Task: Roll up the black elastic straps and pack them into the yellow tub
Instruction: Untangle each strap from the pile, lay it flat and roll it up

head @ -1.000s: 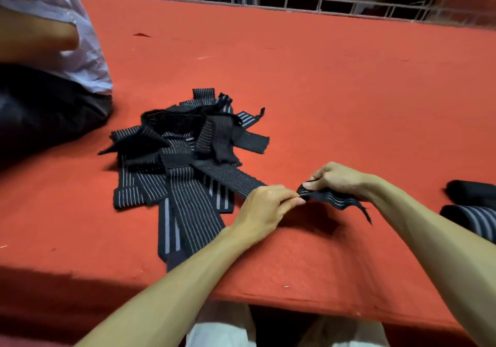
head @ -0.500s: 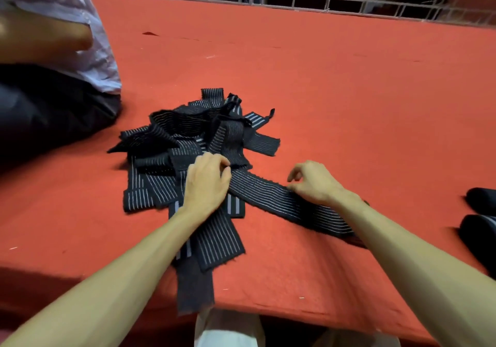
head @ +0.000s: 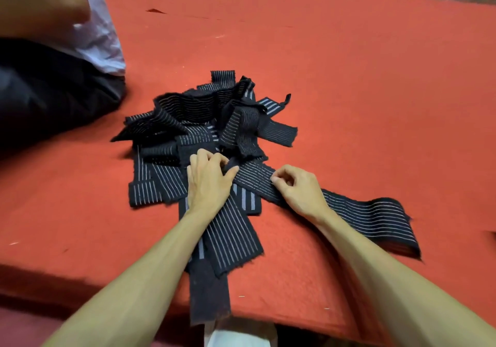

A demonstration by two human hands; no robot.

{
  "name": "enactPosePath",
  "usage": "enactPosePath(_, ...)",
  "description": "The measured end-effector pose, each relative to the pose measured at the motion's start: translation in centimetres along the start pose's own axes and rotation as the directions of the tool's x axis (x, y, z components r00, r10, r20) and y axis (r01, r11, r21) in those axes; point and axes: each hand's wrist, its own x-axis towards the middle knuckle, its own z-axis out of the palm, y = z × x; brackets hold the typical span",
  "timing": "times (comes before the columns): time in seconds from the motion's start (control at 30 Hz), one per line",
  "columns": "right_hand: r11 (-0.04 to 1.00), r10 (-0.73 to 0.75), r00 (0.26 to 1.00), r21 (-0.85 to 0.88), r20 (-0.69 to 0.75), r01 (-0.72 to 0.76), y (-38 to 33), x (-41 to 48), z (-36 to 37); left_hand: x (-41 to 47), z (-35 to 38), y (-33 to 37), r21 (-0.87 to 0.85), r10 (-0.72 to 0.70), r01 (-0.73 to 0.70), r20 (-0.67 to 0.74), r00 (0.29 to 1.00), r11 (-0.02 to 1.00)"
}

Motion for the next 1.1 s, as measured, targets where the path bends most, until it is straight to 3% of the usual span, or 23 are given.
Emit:
enactPosePath(0.13, 1.000, 0.021, 0.999, 0.020, 0.027, -0.022, 0.0, 0.1, 0.0, -0.5, -0.6, 0.3, 0.003, 0.053, -0.053, -0.018, 0.998, 0.999)
enactPosePath(0.27, 0.995, 0.003, 0.989, -0.094, 0.150, 0.011, -1.2, 0.4, -0.7, -1.7, -1.7, 0.9, 0.022, 0.145, -0.146, 0.042, 0.989, 0.989)
enactPosePath(0.37, 0.994, -0.093, 0.992, -0.045, 0.091, 0.098, -3.0, 1.7, -1.5, -2.2, -2.4, 0.9, 0.004, 0.175, -0.176, 0.085, 0.981, 0.984)
enactPosePath(0.47, 0.994, -0.089, 0.992, -0.060, 0.090, 0.095, -4.4, 3.3, -1.8, -2.6, -2.3, 0.4, -0.077, 0.179, -0.170, 0.132, 0.975, 0.982)
enactPosePath(0.67, 0.997, 0.016, 0.984, -0.080, 0.178, -0.001, -4.9, 6.0, 1.1, -2.7, -1.6, -0.6, -0.202, 0.193, -0.165, 0.129, 0.973, 0.965)
enactPosePath(0.97, 0.989, 0.146, 0.988, -0.011, 0.042, -0.145, -3.7, 8.4, 4.8, -2.4, -1.6, -1.0, -0.313, 0.265, -0.206, 0.158, 0.951, 0.927)
enactPosePath(1.1, 0.978, 0.164, 0.972, 0.101, 0.170, -0.183, -2.9, 8.8, 4.0, -2.5, -1.8, -0.8, -0.332, 0.219, -0.173, 0.105, 0.970, 0.927)
